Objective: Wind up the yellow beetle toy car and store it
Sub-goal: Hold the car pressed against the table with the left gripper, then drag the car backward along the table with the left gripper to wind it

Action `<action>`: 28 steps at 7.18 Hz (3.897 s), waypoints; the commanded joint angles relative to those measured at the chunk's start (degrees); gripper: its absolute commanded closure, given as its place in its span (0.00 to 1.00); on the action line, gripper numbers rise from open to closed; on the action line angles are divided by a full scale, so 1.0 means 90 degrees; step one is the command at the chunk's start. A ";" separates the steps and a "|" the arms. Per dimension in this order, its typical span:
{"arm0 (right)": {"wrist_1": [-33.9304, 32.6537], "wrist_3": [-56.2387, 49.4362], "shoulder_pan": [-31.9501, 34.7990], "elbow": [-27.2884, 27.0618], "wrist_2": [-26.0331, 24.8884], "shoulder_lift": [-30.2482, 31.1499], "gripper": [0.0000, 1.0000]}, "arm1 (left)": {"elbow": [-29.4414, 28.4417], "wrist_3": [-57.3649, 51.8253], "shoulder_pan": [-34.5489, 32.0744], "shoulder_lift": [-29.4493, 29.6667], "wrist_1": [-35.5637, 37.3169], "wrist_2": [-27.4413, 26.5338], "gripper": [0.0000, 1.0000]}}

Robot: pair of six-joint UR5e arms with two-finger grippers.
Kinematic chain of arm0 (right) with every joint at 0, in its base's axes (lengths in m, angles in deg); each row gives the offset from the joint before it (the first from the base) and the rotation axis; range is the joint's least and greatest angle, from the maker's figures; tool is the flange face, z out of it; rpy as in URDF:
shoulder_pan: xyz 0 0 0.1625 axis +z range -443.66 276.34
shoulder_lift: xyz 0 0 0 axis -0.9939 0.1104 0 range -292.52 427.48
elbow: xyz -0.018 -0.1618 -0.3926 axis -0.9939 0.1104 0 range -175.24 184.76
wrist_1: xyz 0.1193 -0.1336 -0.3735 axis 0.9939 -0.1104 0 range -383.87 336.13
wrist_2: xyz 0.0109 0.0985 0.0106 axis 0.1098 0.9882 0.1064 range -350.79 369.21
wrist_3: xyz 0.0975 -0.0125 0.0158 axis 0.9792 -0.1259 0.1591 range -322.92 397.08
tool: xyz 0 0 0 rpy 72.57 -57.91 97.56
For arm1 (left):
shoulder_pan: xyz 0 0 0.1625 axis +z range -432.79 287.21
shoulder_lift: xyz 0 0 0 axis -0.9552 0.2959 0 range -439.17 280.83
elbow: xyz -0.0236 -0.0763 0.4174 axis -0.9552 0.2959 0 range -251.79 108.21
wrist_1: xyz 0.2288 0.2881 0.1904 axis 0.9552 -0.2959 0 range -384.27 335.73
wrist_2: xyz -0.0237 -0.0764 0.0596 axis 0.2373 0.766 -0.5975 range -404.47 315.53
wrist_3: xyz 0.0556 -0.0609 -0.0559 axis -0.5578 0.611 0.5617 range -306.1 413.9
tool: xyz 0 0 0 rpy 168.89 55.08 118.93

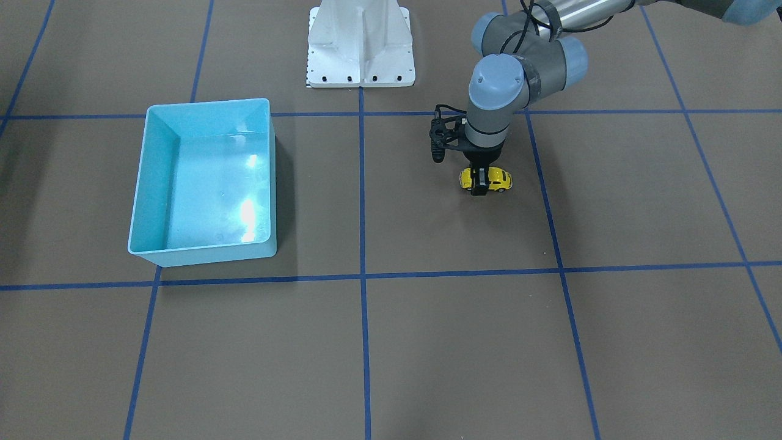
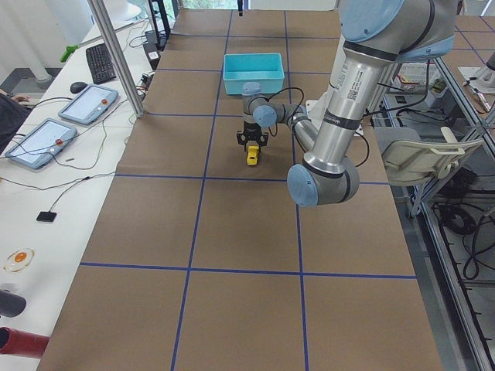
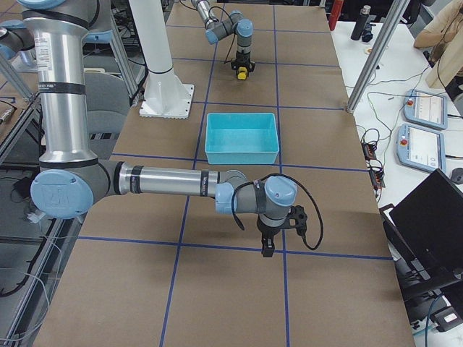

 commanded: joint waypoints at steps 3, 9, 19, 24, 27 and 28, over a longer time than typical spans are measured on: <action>0.0010 -0.0014 0.0000 -0.0019 0.0000 0.0009 0.00 | -0.0100 -0.0151 -0.0056 0.0009 -0.0121 0.0000 0.57; 0.0010 -0.0014 0.0000 -0.0039 0.0000 -0.0011 0.00 | -0.0090 -0.0103 -0.0475 0.0009 -0.0392 0.0274 1.00; 0.0000 -0.0023 0.0000 -0.0019 0.0039 0.0009 0.00 | -0.0423 0.0131 -0.0866 -0.0615 -0.2220 0.1123 1.00; 0.0010 -0.0023 -0.0010 -0.0019 0.0078 -0.0040 0.00 | -0.0511 0.0141 -0.0964 -0.0878 -0.2640 0.1211 1.00; 0.0010 -0.0023 -0.0039 -0.0019 0.0078 -0.0060 0.00 | -0.0511 0.0131 -0.1139 -0.1191 -0.2991 0.1484 1.00; 0.0010 -0.0023 -0.0059 -0.0019 0.0097 -0.0069 0.00 | -0.0511 0.0112 -0.1188 -0.1240 -0.3040 0.1494 1.00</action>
